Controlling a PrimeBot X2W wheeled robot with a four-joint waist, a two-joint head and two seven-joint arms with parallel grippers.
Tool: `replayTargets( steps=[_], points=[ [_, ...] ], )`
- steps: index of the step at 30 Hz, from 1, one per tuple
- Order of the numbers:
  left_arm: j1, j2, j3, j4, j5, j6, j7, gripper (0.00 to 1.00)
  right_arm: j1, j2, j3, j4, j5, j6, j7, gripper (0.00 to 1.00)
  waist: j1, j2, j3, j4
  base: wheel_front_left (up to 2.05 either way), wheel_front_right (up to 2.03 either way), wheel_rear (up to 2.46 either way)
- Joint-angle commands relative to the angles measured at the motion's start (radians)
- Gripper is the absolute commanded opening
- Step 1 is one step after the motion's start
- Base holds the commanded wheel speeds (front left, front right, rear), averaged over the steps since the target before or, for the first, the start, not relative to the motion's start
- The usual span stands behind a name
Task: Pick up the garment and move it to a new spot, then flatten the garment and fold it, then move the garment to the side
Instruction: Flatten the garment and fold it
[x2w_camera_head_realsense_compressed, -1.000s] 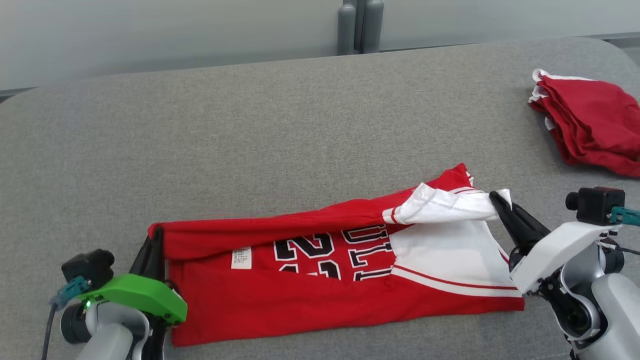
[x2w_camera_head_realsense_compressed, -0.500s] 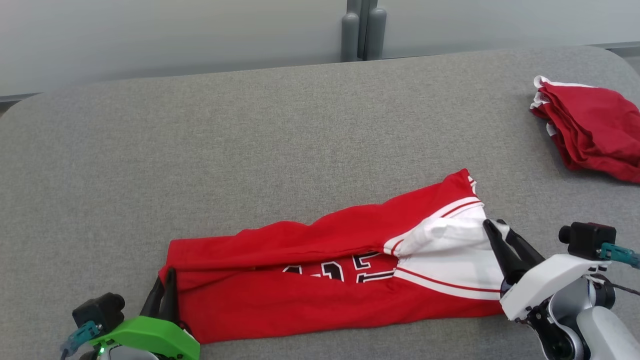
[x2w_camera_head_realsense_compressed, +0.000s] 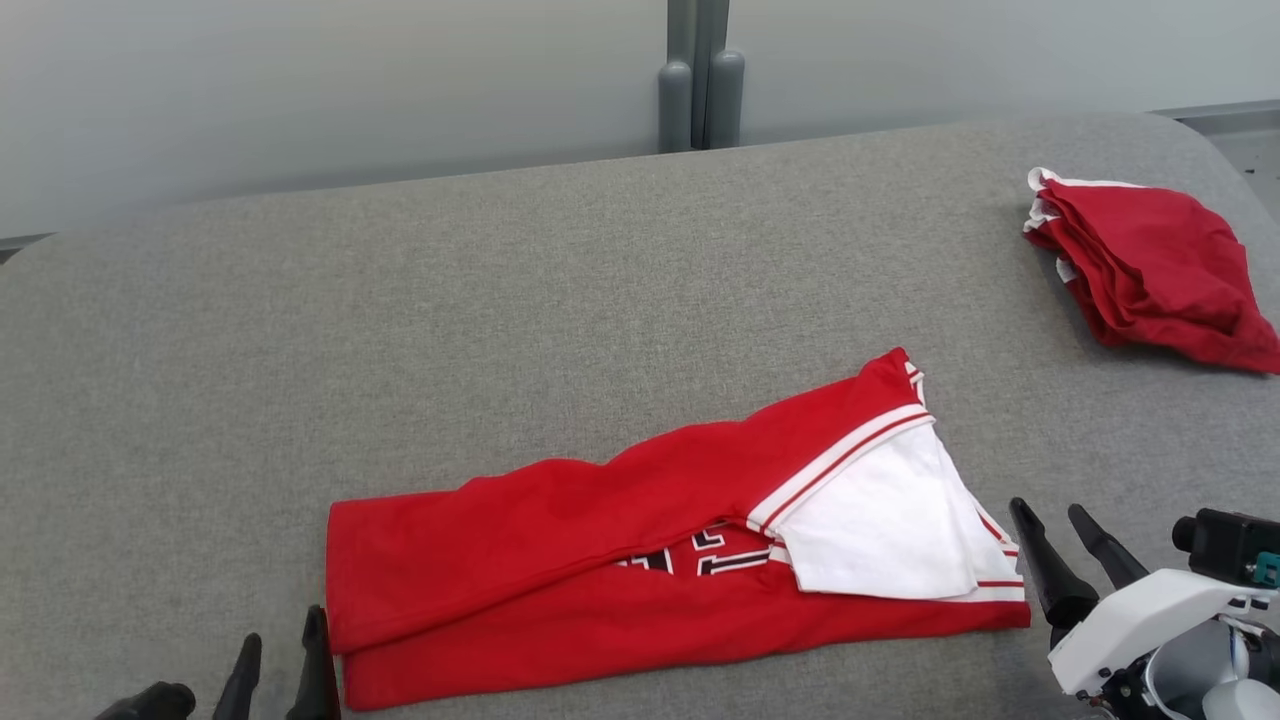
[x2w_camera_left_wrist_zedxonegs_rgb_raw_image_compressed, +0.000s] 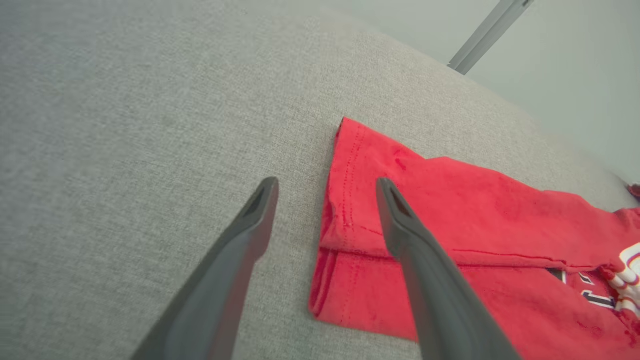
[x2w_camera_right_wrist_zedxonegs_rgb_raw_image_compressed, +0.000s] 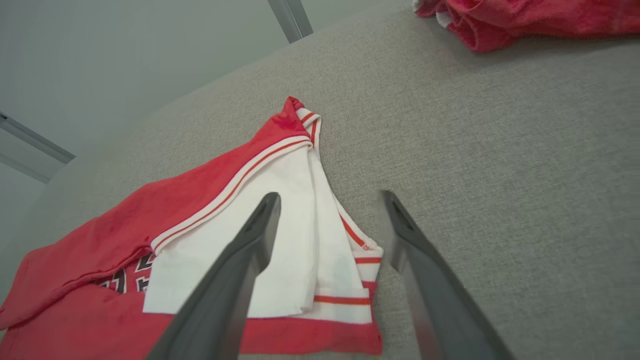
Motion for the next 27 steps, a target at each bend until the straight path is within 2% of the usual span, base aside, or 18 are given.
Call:
replayTargets(
  steps=[1,5,12,19,27],
  points=[
    [0.016,0.011,0.014,-0.027,0.009,0.018,-0.005,1.00,0.013,0.002,-0.011,-0.005,-0.014,0.000,0.007,1.00,0.0001,0.0000,-0.016,0.004,0.00,0.00,0.00],
    [0.016,0.016,0.022,-0.077,0.042,0.044,-0.006,1.00,0.024,0.008,-0.026,0.003,-0.033,0.000,0.052,1.00,0.0001,0.0000,-0.040,0.018,0.00,0.00,0.00],
    [-0.015,-0.014,0.010,-0.131,0.078,0.077,-0.008,1.00,-0.055,0.001,-0.029,0.053,-0.079,0.000,0.146,1.00,0.0001,0.0000,-0.065,0.054,0.00,0.00,0.00],
    [-0.031,-0.012,-0.014,-0.174,0.108,0.091,0.003,1.00,-0.182,-0.021,-0.027,0.212,-0.092,0.000,0.242,1.00,0.0001,0.0000,-0.057,0.116,0.00,0.00,0.00],
    [-0.037,-0.017,-0.017,-0.190,0.111,0.102,0.006,1.00,-0.274,-0.028,-0.011,0.382,-0.061,0.000,0.263,1.00,0.0001,0.0000,-0.034,0.193,0.00,0.00,0.00]
  ],
)
